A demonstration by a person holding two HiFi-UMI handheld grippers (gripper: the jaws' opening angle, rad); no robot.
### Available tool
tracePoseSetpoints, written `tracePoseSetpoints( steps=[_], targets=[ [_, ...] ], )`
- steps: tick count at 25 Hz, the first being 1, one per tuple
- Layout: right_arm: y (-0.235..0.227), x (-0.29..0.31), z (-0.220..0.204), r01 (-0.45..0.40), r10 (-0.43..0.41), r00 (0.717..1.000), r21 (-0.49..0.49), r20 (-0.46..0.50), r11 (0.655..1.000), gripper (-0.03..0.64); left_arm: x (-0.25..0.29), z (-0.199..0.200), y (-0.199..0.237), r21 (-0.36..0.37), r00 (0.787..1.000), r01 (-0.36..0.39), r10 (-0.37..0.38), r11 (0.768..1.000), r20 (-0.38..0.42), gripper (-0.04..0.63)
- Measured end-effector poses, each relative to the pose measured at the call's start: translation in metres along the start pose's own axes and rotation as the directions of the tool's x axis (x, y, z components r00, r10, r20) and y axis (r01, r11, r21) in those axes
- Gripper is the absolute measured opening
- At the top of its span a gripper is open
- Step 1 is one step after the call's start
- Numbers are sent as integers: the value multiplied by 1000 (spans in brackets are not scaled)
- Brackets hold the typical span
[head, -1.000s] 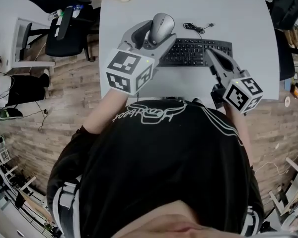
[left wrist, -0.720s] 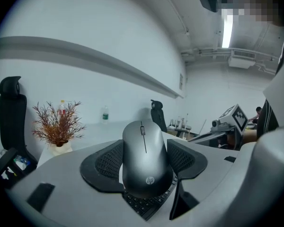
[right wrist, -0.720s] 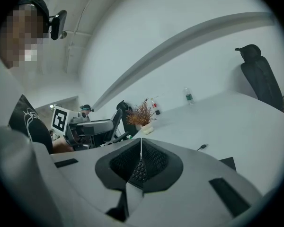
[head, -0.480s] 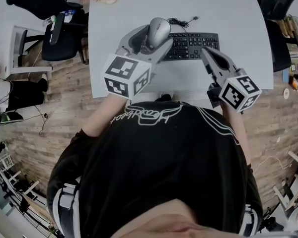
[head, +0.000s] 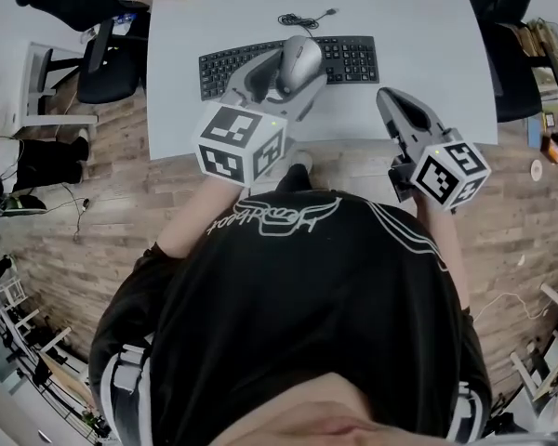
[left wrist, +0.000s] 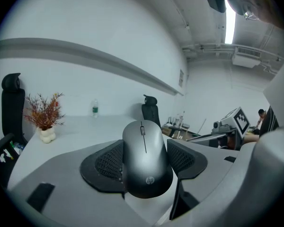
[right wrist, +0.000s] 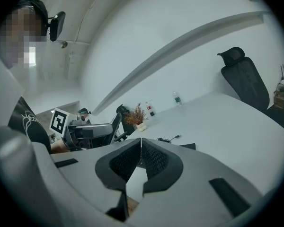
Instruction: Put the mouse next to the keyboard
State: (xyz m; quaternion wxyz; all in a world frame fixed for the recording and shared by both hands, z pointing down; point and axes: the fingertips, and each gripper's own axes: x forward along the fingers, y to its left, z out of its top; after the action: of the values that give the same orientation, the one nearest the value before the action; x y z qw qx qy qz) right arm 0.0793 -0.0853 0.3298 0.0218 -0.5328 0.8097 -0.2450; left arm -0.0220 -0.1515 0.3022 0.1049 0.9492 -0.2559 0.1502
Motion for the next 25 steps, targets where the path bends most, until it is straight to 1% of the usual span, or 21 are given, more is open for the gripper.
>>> tracePoseSetpoints(
  steps=[6, 13, 16, 20, 25],
  targets=[
    [-19, -71, -21, -4, 4, 1000, -2, -10, 1000, 11, 6, -17, -75, -30, 1000, -4, 4, 1000, 4, 298],
    [-26, -161, -41, -22, 22, 1000, -34, -4, 999, 11, 4, -35, -170, -22, 1000, -5, 6, 1000, 23, 298],
    [-29, -179, -42, -15, 15, 1000, -47, 2, 999, 11, 4, -38, -187, -20, 1000, -5, 5, 1000, 27, 298],
    [-40, -208, -47, 2, -2, 1000, -31, 14, 1000, 11, 11, -38, -213, -10, 1000, -3, 3, 1000, 21, 298],
    [-47, -219, -53, 10, -10, 1000, -9, 15, 1000, 11, 18, -39, -222, -13, 1000, 9, -9, 1000, 8, 298]
  ],
)
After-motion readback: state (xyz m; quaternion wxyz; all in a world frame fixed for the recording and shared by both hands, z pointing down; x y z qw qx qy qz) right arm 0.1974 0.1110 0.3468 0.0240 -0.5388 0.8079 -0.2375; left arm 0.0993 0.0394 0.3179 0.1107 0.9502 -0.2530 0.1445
